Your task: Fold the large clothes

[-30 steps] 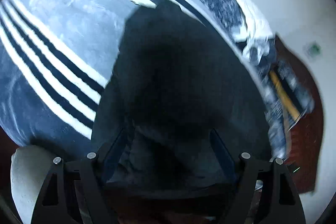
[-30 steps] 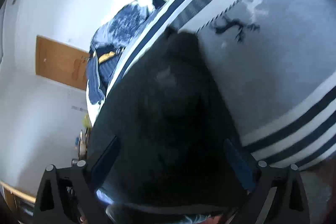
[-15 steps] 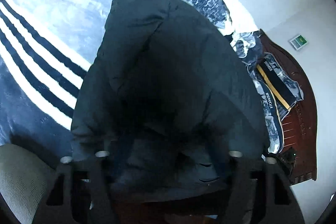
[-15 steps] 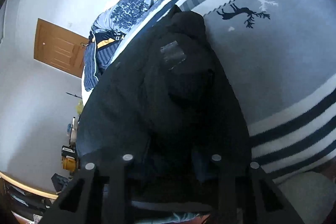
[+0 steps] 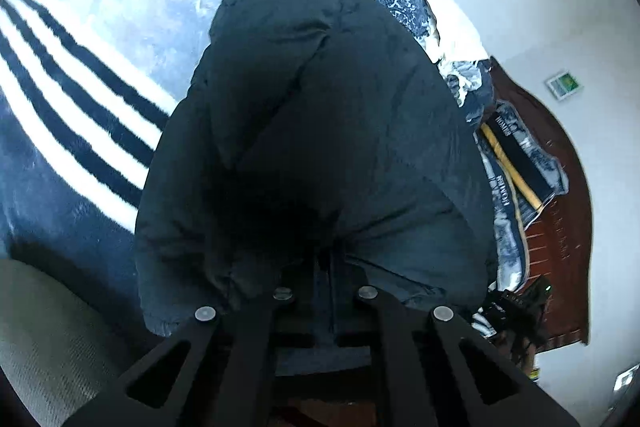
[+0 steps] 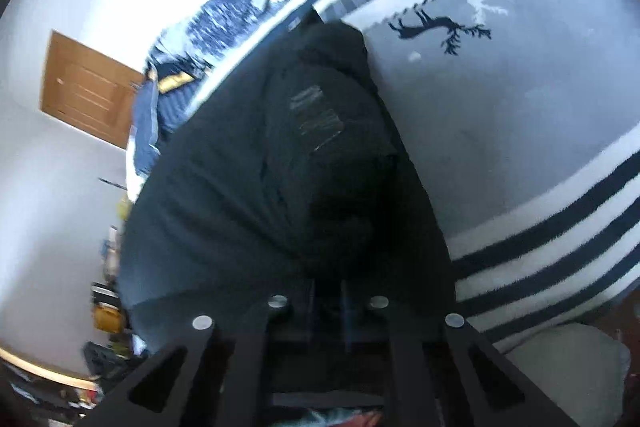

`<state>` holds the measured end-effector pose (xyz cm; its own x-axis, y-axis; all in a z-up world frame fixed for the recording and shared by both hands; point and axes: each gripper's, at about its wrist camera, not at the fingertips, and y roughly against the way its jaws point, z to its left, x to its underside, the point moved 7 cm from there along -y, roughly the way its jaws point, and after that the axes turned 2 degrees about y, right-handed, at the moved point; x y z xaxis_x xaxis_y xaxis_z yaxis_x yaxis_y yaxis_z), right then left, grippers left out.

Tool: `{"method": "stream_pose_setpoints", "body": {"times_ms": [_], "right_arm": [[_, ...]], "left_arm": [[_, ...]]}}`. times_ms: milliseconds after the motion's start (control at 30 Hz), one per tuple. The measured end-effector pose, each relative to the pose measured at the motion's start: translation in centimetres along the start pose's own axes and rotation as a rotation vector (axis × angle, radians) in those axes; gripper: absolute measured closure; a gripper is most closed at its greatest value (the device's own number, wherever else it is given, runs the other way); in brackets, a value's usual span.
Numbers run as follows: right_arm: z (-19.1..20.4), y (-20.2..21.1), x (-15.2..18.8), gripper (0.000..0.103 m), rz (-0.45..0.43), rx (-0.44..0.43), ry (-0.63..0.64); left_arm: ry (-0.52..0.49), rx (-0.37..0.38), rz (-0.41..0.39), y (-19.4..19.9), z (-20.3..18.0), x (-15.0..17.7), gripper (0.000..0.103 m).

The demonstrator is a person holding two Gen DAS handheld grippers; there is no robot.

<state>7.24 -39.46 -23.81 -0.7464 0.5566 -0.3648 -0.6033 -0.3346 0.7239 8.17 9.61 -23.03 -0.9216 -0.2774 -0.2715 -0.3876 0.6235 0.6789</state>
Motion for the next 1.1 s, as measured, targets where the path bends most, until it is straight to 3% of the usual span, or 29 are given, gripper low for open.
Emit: {"method": "stream_pose_setpoints", "body": {"times_ms": [67, 133, 167, 233, 267, 300, 333, 367, 433, 500, 633, 700, 767, 833, 900, 967, 1033, 1100], "right_arm": [[0.1, -0.4, 0.2, 0.091, 0.012, 0.041, 0.021], [0.5, -0.4, 0.6, 0.090, 0.038, -0.005, 0.017], [0.5, -0.1, 0.8, 0.090, 0.043, -0.037, 0.003], [0.3, 0.8, 1.2, 0.087, 0.034, -0.101, -0.035], [0.4, 1.6, 1.5, 0.083, 0.024, -0.138, -0.051], [0.5, 2.2, 1.7, 0.064, 0.017, -0.173, -0.053], [0.8, 2.6, 2.0, 0.027, 0.013, -0.195, -0.050], [1.1, 3.3, 2.4, 0.015, -0.007, -0.213, -0.046], [2.3, 4.5, 3.0, 0.013, -0.050, -0.228, -0.002], [3.7, 4.1, 3.8, 0.013, -0.008, -0.264, 0.044], [5.5, 1.3, 4.9, 0.015, 0.076, -0.195, 0.129], [5.9, 0.1, 5.0, 0.022, 0.098, -0.176, 0.148], [5.7, -0.8, 5.1, 0.036, 0.117, -0.137, 0.151], [5.2, -1.8, 5.0, 0.080, 0.149, -0.146, 0.121], [5.3, -1.4, 4.9, 0.096, 0.135, -0.167, 0.113], [5.5, -0.2, 4.7, 0.097, 0.092, -0.137, 0.148], [4.6, -0.4, 4.5, 0.100, 0.089, -0.089, 0.134], [2.9, -1.5, 4.5, 0.101, 0.117, -0.031, 0.093]], "left_arm": [[0.016, 0.005, 0.011, -0.1, -0.1, 0.1, 0.099], [0.046, 0.049, 0.028, 0.2, -0.2, 0.3, 0.097], [0.061, 0.077, 0.032, 0.5, -0.4, 0.6, 0.088], [0.069, 0.092, 0.019, 1.3, -0.8, 1.0, 0.053], [0.070, 0.093, 0.006, 1.7, -0.8, 1.1, 0.027], [0.078, 0.097, -0.020, 2.2, -1.0, 1.3, 0.021], [0.082, 0.110, -0.026, 2.5, -1.2, 1.5, 0.021], [0.086, 0.122, -0.019, 2.7, -1.2, 1.7, 0.021], [0.092, 0.109, 0.001, 2.0, -1.7, 2.0, 0.021], [0.053, 0.103, 0.018, 0.9, -3.0, 2.3, 0.021], [-0.014, 0.009, 0.061, -2.1, -4.4, 2.3, 0.023], [-0.028, -0.031, 0.084, -2.9, -4.4, 2.6, 0.049], [-0.033, -0.053, 0.101, -3.4, -4.5, 2.9, 0.059], [-0.052, -0.046, 0.100, -2.9, -5.4, 3.1, 0.073], [-0.066, -0.006, 0.106, -2.1, -6.4, 3.3, 0.081], [-0.072, 0.024, 0.123, -1.7, -6.7, 3.7, 0.083], [-0.095, -0.054, 0.139, -2.7, -5.5, 4.1, 0.084], [-0.047, -0.101, 0.153, -3.9, -3.5, 4.1, 0.083]]}}
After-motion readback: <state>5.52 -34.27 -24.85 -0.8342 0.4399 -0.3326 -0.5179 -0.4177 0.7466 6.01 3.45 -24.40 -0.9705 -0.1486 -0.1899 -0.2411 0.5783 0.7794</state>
